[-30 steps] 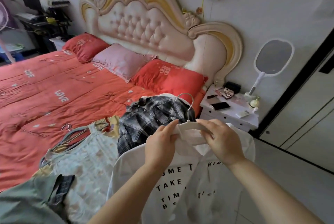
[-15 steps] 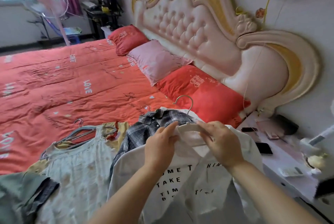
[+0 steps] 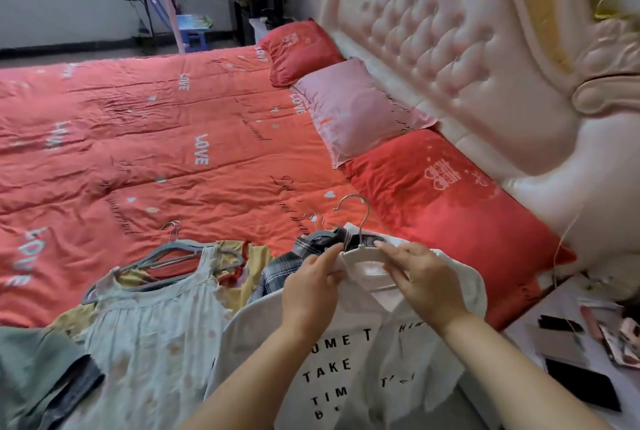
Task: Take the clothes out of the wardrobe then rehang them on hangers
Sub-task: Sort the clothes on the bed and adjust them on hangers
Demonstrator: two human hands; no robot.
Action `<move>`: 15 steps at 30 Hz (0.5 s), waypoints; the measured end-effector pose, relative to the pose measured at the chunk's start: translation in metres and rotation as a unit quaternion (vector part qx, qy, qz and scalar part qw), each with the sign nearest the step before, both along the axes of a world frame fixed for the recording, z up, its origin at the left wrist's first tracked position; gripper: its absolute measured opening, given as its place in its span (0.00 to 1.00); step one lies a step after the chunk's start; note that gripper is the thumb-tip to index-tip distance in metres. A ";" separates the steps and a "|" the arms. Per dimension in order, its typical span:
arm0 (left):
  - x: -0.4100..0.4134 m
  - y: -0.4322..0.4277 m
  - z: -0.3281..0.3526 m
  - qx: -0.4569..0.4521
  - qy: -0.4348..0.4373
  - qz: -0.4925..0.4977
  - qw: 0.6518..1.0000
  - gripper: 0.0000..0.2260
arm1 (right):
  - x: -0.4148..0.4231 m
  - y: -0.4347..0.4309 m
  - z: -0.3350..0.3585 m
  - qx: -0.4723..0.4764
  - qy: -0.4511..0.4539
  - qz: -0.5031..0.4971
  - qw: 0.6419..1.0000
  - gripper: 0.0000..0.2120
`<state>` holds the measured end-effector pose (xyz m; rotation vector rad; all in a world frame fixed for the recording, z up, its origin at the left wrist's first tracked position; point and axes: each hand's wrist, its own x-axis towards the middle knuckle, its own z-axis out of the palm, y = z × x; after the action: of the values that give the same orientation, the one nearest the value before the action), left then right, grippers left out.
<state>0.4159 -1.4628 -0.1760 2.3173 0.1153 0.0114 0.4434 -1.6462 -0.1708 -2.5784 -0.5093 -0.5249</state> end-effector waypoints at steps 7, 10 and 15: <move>0.065 0.025 -0.037 -0.023 0.044 0.035 0.998 0.21 | 0.080 0.028 -0.038 -0.008 0.071 0.030 0.997 0.16; 0.092 0.038 -0.058 -0.016 0.062 0.058 0.996 0.21 | 0.116 0.043 -0.061 -0.008 0.106 0.055 0.993 0.15; 0.135 0.057 -0.098 0.015 0.132 0.085 0.987 0.22 | 0.171 0.067 -0.113 0.000 0.175 0.094 0.980 0.17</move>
<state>0.5509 -1.4053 -0.2738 2.3226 0.4502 -0.2086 0.6140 -1.5797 -0.2838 -2.5120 -0.6162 -0.0036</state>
